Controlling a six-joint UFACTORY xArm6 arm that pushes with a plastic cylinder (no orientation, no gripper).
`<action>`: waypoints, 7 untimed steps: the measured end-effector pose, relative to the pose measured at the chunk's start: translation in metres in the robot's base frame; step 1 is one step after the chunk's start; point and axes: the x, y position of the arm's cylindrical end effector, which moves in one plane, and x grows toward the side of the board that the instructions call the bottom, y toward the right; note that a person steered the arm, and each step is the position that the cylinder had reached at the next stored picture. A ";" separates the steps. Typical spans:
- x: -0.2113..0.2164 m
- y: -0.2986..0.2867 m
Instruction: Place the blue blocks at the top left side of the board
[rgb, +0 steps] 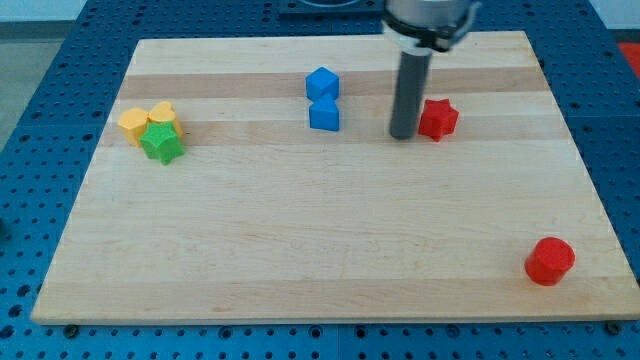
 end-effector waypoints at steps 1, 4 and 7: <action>-0.022 -0.031; -0.089 -0.081; -0.134 -0.179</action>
